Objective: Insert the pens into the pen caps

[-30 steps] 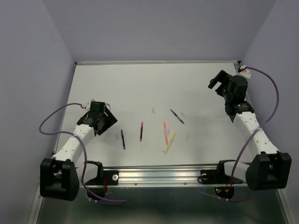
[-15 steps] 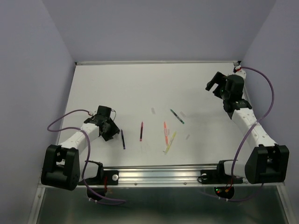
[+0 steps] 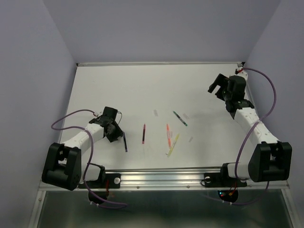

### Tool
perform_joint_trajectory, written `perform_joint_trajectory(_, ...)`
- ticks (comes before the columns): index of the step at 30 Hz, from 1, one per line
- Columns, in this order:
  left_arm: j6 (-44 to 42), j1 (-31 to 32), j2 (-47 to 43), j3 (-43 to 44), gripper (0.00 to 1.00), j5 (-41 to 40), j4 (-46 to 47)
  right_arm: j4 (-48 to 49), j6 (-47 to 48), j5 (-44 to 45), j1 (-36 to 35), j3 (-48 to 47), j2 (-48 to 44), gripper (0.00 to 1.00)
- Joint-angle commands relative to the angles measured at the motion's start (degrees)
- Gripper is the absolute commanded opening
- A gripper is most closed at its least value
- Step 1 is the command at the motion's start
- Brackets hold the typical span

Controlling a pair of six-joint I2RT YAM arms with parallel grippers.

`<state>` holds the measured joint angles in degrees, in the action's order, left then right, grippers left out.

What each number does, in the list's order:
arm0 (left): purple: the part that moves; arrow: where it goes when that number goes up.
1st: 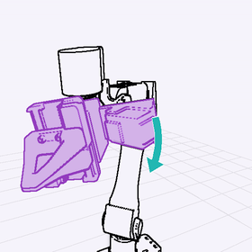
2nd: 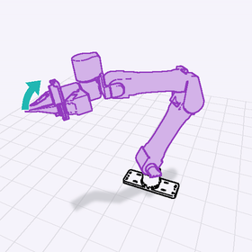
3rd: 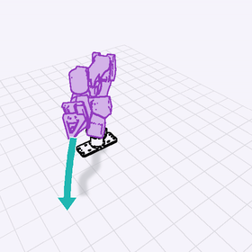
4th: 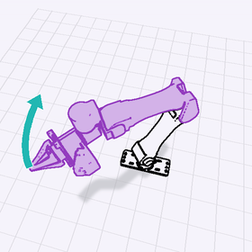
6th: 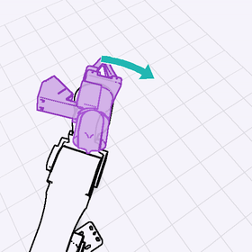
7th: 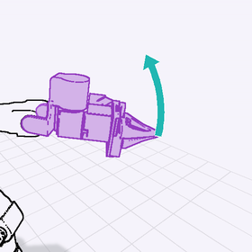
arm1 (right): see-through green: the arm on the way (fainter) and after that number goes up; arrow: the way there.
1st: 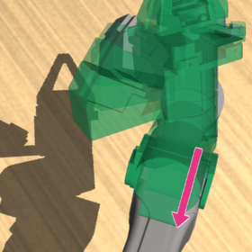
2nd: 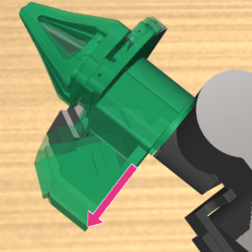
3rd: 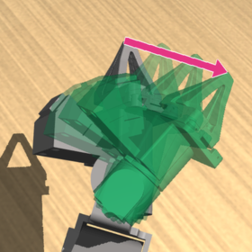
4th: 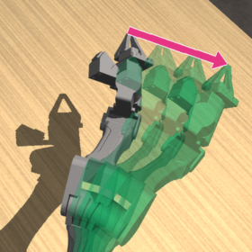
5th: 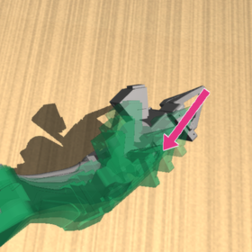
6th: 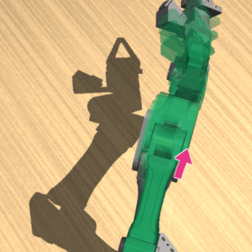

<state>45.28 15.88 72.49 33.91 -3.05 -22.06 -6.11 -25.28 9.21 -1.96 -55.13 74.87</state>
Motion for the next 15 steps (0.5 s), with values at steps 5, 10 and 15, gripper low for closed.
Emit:
perform_joint_trajectory(5, 0.78, 1.17, 4.41, 0.36, 0.27, -1.87, -2.89, -0.31, 0.84, 1.24, -0.15, -2.7, 0.19, 1.0)
perform_joint_trajectory(10, 1.48, 1.17, 3.98, 1.68, 0.13, -3.98, -4.3, -0.48, 1.02, 0.9, -0.15, -2.79, 0.1, 1.0)
perform_joint_trajectory(15, 1.92, 1.17, 2.57, 3.79, 0.0, -5.38, -5.27, -0.48, 2.86, -5.93, -0.15, -3.05, -0.16, 1.0)
